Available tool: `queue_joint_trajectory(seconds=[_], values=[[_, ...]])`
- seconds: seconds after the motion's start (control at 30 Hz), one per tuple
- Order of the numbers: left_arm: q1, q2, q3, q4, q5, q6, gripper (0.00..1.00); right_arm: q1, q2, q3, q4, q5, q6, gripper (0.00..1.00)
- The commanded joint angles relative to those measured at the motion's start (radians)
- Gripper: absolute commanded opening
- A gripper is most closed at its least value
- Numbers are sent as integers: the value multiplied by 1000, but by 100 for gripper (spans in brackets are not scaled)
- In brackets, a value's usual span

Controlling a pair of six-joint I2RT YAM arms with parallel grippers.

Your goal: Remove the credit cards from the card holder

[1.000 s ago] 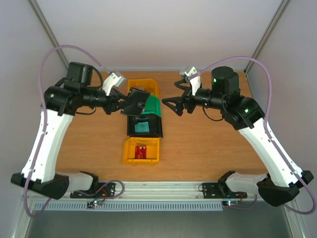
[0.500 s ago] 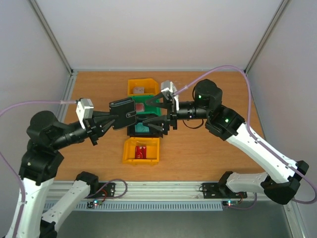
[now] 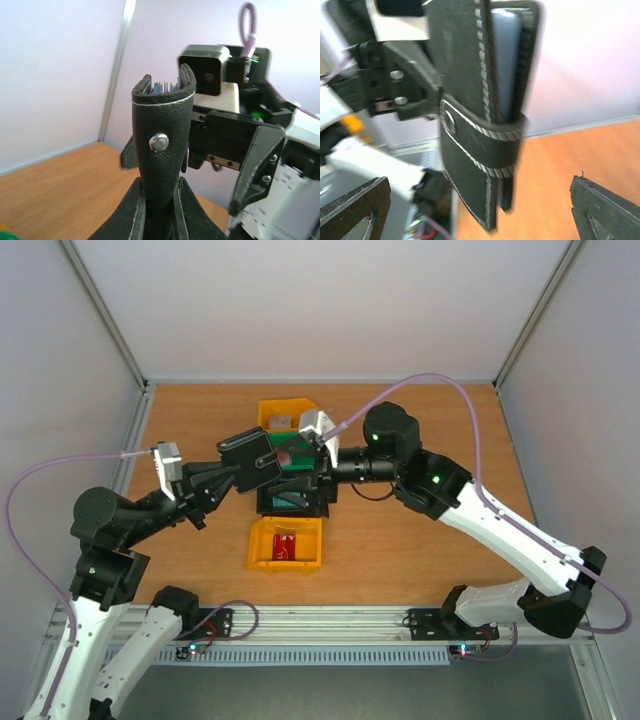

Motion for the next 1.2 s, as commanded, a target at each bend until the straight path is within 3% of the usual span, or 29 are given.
queue_joint_trajectory(seconds=[0.0,0.07,0.23,0.3,0.37,0.47,0.73,1.17], values=[[-1,-43,-9,39,-215,0,0,33,-94,-39,66,533,24,98],[-2,-42,1,-26,-299,25,0,78,-80,-28,68,730,5,95],[-2,-25,32,-170,-488,104,0,285,28,49,123,1018,-177,87],[-3,-20,40,-188,-513,125,0,310,95,137,91,1041,-169,81],[-2,-18,39,-183,-513,132,0,314,157,220,44,1071,-130,69],[-2,-18,39,-171,-501,126,0,314,243,341,-51,1095,-93,61],[-3,-21,39,-154,-496,125,0,313,361,485,-176,1108,-48,49],[-2,-13,26,-142,-467,114,0,309,402,504,-214,1136,-27,44]])
